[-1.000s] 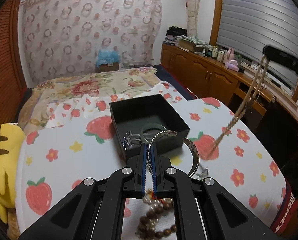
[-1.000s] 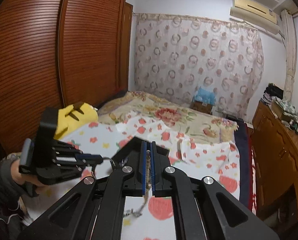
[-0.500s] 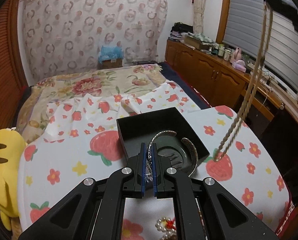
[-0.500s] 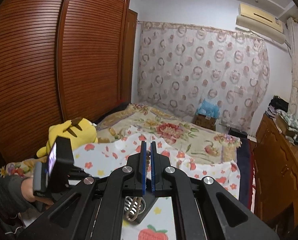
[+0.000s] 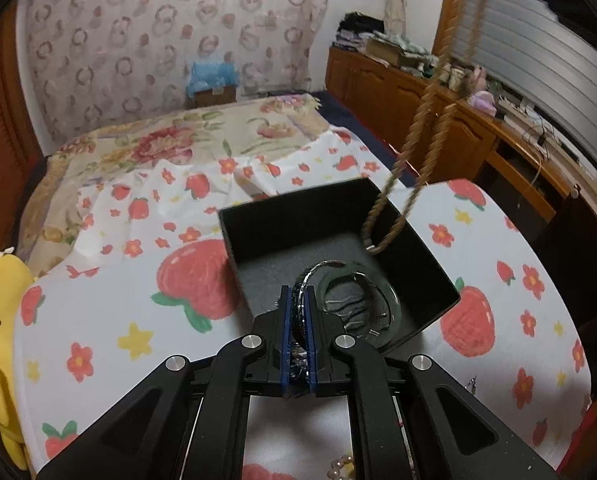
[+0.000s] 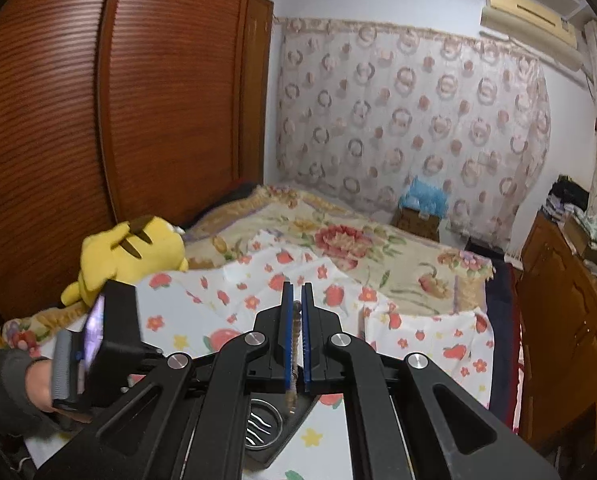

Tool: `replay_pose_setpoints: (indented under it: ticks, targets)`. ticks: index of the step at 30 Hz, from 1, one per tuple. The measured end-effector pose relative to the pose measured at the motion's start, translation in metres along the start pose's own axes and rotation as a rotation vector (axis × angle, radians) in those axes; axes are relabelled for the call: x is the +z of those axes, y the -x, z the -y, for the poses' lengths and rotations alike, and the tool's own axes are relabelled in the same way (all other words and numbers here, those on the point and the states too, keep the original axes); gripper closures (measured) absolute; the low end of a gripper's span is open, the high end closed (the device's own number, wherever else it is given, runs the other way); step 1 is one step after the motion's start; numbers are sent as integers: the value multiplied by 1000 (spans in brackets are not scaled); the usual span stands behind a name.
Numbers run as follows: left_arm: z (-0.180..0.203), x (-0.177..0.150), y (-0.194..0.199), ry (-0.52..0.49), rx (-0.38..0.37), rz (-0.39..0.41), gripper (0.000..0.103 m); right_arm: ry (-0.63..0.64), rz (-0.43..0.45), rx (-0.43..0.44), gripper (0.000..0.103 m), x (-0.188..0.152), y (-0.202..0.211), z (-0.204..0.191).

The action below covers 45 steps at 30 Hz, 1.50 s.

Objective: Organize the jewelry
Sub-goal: 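Lower the silver bangle into the box with the left gripper while the right lowers a chain, then grasp the brown wooden bead bracelet with the left gripper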

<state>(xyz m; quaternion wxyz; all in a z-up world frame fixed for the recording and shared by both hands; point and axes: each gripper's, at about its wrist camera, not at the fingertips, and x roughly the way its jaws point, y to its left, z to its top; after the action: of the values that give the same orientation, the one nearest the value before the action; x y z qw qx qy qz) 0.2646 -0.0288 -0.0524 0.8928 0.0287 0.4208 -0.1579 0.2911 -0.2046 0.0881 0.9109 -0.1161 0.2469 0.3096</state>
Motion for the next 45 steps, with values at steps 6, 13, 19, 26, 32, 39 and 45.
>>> replay_pose_setpoints:
  ticks: [6, 13, 19, 26, 32, 39, 45]
  targets:
    - [0, 0, 8, 1, -3, 21, 98, -27, -83, 17, 98, -25, -43, 2]
    - [-5, -20, 34, 29, -8, 48, 97, -55, -163, 37, 97, -55, -70, -3]
    - [-10, -51, 48, 37, 8, 26, 97, -99, -175, 45, 95, -73, -66, -1]
    - [-10, -77, 58, 42, 11, 2, 96, -130, -158, 45, 83, -89, -44, -3]
    - [-5, -93, 64, 40, -5, -9, 82, -135, -178, 84, 83, -114, -25, -21]
    - [5, -114, 65, 18, -27, -45, 82, -114, -242, 109, 83, -150, -18, -52]
    - [7, -132, 60, 29, -63, -88, 77, -116, -293, 120, 83, -178, -15, -69]
